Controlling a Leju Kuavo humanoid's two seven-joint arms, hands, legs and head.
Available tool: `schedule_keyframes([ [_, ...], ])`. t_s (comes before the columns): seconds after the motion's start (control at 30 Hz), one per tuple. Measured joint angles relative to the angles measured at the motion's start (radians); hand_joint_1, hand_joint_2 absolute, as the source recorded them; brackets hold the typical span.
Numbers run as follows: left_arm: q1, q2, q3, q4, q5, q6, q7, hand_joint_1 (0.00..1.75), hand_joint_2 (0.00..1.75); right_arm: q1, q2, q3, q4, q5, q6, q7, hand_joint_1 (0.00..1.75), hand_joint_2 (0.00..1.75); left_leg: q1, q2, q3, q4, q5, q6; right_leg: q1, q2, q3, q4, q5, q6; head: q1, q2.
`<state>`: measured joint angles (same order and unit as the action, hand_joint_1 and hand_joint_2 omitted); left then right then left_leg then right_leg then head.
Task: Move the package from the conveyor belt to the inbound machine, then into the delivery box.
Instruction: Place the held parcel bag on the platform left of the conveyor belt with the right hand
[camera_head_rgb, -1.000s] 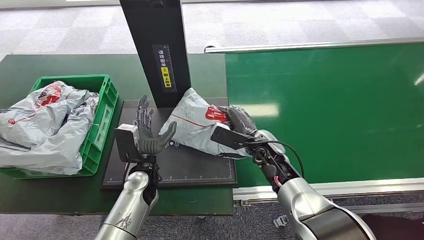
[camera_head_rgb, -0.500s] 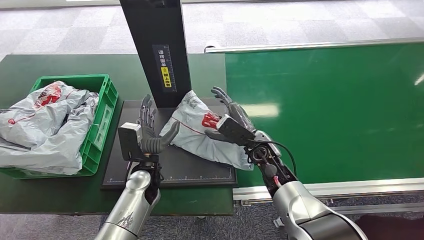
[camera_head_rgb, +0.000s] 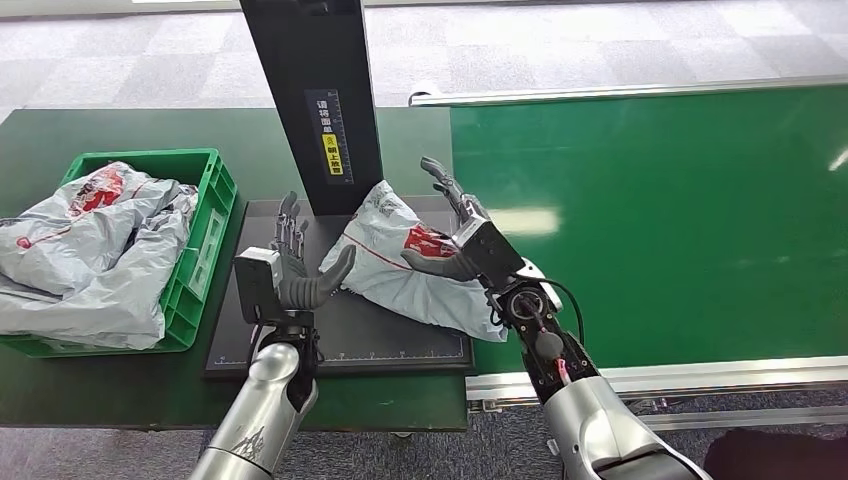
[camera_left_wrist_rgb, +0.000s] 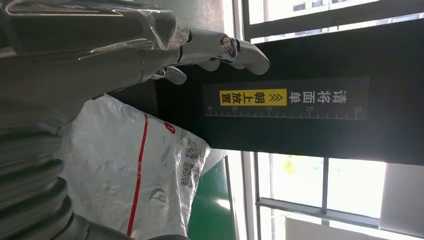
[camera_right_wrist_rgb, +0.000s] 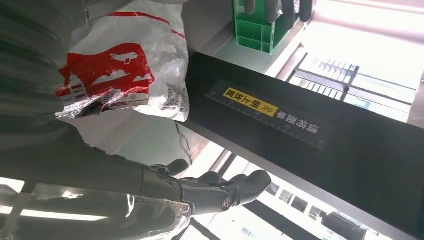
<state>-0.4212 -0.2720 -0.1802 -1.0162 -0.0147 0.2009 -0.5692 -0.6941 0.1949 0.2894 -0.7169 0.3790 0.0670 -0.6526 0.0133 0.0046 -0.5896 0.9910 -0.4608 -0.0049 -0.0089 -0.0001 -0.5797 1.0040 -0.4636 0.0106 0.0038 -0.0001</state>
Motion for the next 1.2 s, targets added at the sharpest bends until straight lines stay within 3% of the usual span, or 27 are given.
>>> schedule_keyframes([
  [0.5, 0.014, 0.001, 0.009, -0.021, -0.027, -0.009, 0.011, 0.00, 1.75, 0.035, -0.001, 0.000, -0.103, -0.054, 0.010, 0.045, 0.00, 1.75, 0.000, 0.000, 0.000, 0.000, 0.000, 0.000, 0.000, 0.000, 0.000, 0.000, 0.000, 0.000, 0.000, 0.000],
  [0.73, 0.014, 0.013, -0.032, 0.006, -0.224, -0.016, 0.092, 0.00, 1.75, 0.048, -0.012, -0.030, -0.154, -0.116, -0.080, 0.122, 0.00, 1.75, 0.000, 0.000, 0.000, 0.000, 0.000, 0.000, 0.000, 0.000, 0.000, 0.000, 0.000, 0.000, 0.000, 0.000],
  [0.9, -0.028, -0.002, -0.083, 0.123, -0.302, -0.097, 0.076, 0.00, 1.75, 0.063, -0.021, -0.070, -0.239, -0.203, -0.044, 0.167, 0.00, 1.75, 0.000, 0.000, 0.000, 0.000, 0.000, 0.000, 0.000, 0.000, 0.000, 0.000, 0.000, 0.000, 0.000, 0.000],
  [1.2, -0.138, -0.070, -0.217, 0.415, -0.307, -0.046, 0.158, 0.00, 1.75, 0.073, -0.022, -0.077, -0.292, -0.236, -0.028, 0.182, 0.00, 1.75, 0.000, 0.000, 0.000, 0.000, 0.000, 0.000, 0.000, 0.000, 0.000, 0.000, 0.000, 0.000, 0.000, 0.000],
])
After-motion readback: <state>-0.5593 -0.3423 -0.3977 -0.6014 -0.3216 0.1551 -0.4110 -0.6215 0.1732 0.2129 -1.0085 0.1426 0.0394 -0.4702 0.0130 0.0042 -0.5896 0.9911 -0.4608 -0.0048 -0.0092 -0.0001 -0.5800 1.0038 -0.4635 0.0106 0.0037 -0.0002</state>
